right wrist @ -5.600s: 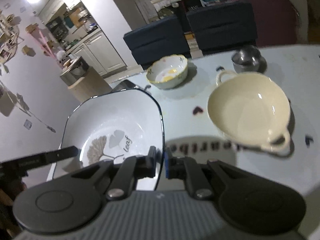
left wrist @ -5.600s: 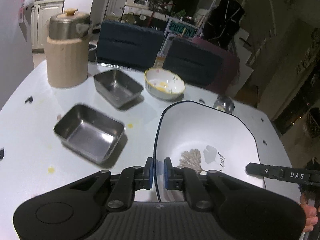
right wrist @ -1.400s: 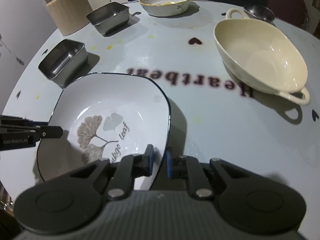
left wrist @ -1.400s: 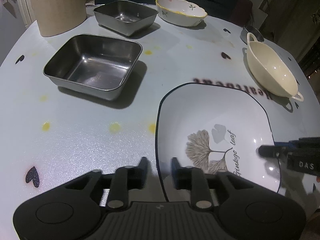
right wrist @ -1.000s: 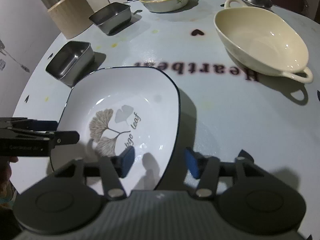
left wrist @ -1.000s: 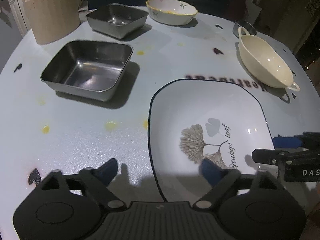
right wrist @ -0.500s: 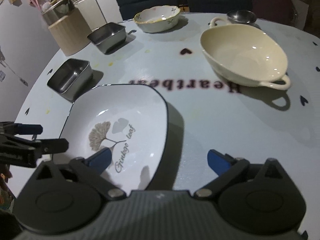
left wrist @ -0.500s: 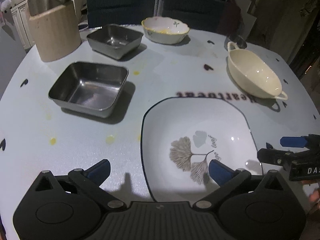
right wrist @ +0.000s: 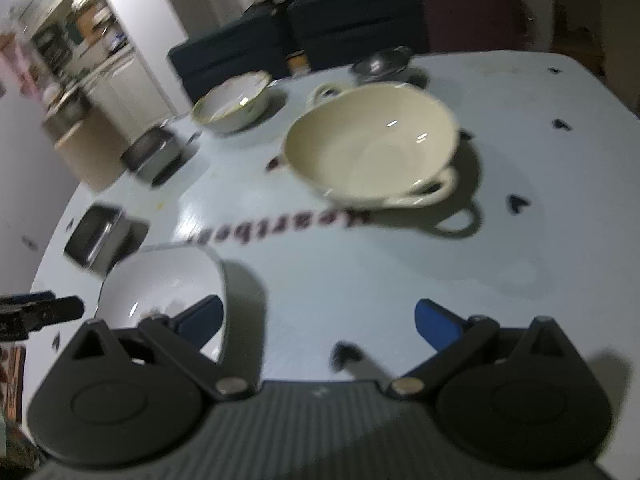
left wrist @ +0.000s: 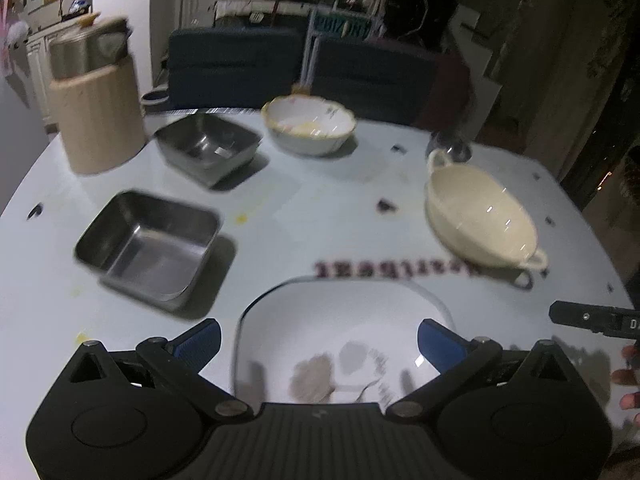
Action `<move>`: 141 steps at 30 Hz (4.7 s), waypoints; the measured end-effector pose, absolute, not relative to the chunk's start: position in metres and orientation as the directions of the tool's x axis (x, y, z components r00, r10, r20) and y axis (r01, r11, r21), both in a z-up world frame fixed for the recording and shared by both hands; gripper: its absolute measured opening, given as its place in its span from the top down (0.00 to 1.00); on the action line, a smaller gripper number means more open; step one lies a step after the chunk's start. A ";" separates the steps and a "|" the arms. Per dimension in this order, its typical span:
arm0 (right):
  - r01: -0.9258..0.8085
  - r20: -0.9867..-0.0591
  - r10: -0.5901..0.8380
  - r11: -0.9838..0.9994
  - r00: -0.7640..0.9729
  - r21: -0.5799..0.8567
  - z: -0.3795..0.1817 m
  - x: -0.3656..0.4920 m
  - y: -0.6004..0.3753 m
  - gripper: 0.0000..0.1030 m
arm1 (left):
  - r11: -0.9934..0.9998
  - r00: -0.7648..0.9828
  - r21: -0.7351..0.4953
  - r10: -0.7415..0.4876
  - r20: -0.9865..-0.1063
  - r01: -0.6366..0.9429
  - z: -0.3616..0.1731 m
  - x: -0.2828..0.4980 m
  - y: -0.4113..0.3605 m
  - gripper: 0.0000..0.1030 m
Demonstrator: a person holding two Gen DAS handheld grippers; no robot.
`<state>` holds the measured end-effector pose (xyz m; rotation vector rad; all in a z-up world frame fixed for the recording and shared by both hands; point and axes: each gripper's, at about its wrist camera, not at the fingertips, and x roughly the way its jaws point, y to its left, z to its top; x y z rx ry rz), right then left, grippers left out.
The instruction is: Organize plates and bowls
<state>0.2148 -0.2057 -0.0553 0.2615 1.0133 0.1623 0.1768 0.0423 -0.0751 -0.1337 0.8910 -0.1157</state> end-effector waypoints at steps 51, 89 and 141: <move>0.330 -0.622 0.539 0.543 0.568 0.772 -0.139 0.286 -0.332 0.88 | 0.967 0.693 -0.066 -0.223 -0.686 0.246 -0.127 0.427 -0.114 0.25; 0.150 -0.588 0.346 0.759 0.731 0.634 -0.110 0.340 -0.378 0.52 | 0.967 0.583 -0.256 -0.208 -0.785 0.001 -0.140 0.382 -0.061 0.26; -0.001 -0.731 0.385 0.885 0.563 0.466 -0.113 0.357 -0.344 0.73 | 0.883 0.502 -0.461 -0.441 -0.744 0.092 -0.146 0.391 -0.060 0.81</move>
